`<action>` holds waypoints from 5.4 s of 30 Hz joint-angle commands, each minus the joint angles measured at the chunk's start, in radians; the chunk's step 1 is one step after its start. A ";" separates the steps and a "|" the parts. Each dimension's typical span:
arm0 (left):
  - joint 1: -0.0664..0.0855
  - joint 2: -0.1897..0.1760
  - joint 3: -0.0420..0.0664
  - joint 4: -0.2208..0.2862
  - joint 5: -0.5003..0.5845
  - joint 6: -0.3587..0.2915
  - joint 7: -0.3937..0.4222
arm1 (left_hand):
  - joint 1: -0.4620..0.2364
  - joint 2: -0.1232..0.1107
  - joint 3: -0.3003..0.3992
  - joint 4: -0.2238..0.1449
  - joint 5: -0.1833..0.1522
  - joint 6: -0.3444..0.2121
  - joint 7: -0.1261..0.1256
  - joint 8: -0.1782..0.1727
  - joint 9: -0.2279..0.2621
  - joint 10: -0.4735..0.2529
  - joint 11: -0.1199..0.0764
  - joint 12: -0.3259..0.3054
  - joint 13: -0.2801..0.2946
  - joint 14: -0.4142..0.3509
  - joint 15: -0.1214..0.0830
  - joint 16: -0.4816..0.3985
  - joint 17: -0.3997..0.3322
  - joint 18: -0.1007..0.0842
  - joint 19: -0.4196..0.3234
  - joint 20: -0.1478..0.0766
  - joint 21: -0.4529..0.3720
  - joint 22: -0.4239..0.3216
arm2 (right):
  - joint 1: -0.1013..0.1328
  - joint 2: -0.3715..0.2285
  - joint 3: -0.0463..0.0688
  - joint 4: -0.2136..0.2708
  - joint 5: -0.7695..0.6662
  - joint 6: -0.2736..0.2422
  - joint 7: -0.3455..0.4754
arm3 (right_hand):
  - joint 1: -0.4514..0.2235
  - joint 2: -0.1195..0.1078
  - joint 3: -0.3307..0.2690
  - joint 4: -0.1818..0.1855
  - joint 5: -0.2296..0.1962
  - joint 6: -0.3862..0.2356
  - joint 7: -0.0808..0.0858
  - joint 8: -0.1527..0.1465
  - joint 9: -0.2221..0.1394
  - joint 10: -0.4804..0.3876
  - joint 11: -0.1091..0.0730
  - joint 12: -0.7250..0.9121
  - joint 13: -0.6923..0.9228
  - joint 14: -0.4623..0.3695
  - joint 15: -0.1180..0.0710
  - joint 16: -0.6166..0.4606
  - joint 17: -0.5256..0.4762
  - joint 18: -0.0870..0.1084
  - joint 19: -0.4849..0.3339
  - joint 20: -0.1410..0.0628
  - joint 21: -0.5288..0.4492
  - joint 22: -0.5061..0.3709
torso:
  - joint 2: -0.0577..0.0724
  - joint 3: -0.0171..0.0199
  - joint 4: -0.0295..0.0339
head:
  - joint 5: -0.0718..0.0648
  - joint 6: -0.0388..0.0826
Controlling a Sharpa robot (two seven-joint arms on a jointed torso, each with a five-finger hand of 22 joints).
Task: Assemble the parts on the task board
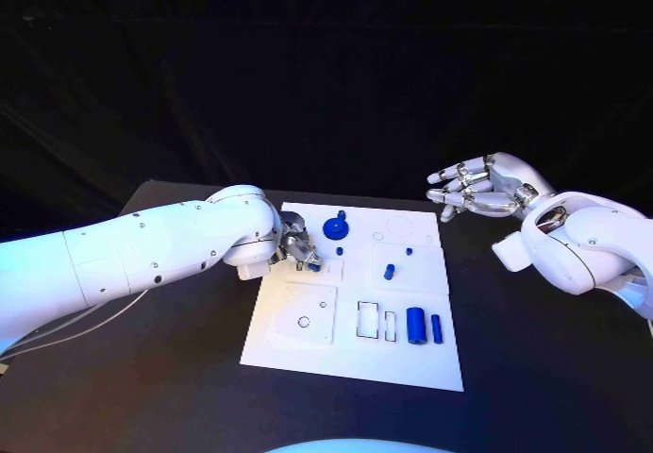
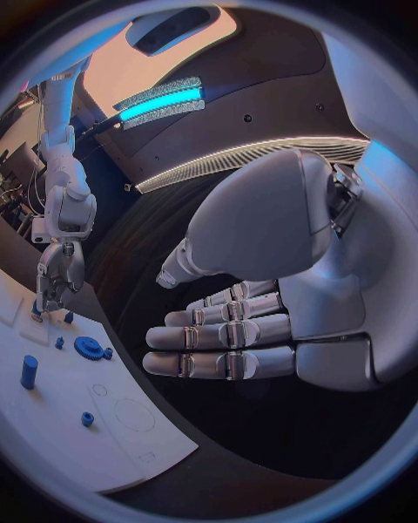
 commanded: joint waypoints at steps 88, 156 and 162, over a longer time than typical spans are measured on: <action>-0.019 0.086 0.000 -0.073 -0.127 0.107 -0.006 | -0.189 -0.013 0.080 -0.103 -0.021 0.033 -0.035 0.063 0.030 0.024 -0.021 0.017 0.002 0.055 -0.017 -0.003 0.069 -0.015 0.011 -0.010 0.011 0.017 | -0.004 0.000 0.000 0.004 -0.030 0.024 -0.004 | -0.010 0.005 -0.010 0.004 0.009 -0.002 0.007 -0.005 -0.002 -0.008 0.004 -0.005 -0.006 -0.004 0.010 -0.013 -0.002 0.013 0.005 0.006 -0.015 -0.012 | 0.000 0.0019 -0.0006 | 0.005 -0.016; 0.108 -0.005 0.064 -0.052 -0.112 0.122 -0.001 | -0.125 -0.017 -0.401 0.068 -0.015 -0.023 -0.004 -0.009 -0.057 -0.060 0.005 -0.072 -0.123 0.055 0.001 -0.008 0.069 -0.007 -0.005 0.000 -0.022 -0.027 | -0.021 0.005 -0.001 -0.025 -0.028 0.029 -0.004 | -0.029 0.006 -0.026 0.012 0.009 -0.010 0.011 -0.007 -0.005 -0.017 0.009 -0.003 -0.013 -0.011 0.016 -0.028 -0.003 0.013 0.002 0.013 -0.031 -0.032 | 0.000 0.0019 0.0024 | 0.006 0.003; 0.121 0.025 0.059 -0.129 -0.117 0.121 0.004 | -0.108 -0.005 -0.421 0.068 -0.015 -0.024 0.006 -0.041 -0.095 -0.074 0.015 -0.089 -0.147 0.055 0.010 -0.008 0.069 -0.005 -0.008 0.009 -0.026 -0.033 | -0.021 0.006 -0.001 -0.024 -0.030 0.029 -0.003 | -0.030 0.006 -0.027 0.012 0.009 -0.010 0.011 -0.007 -0.006 -0.017 0.009 -0.003 -0.013 -0.011 0.016 -0.028 -0.003 0.013 0.003 0.013 -0.032 -0.033 | 0.002 -0.0013 0.0008 | 0.005 0.008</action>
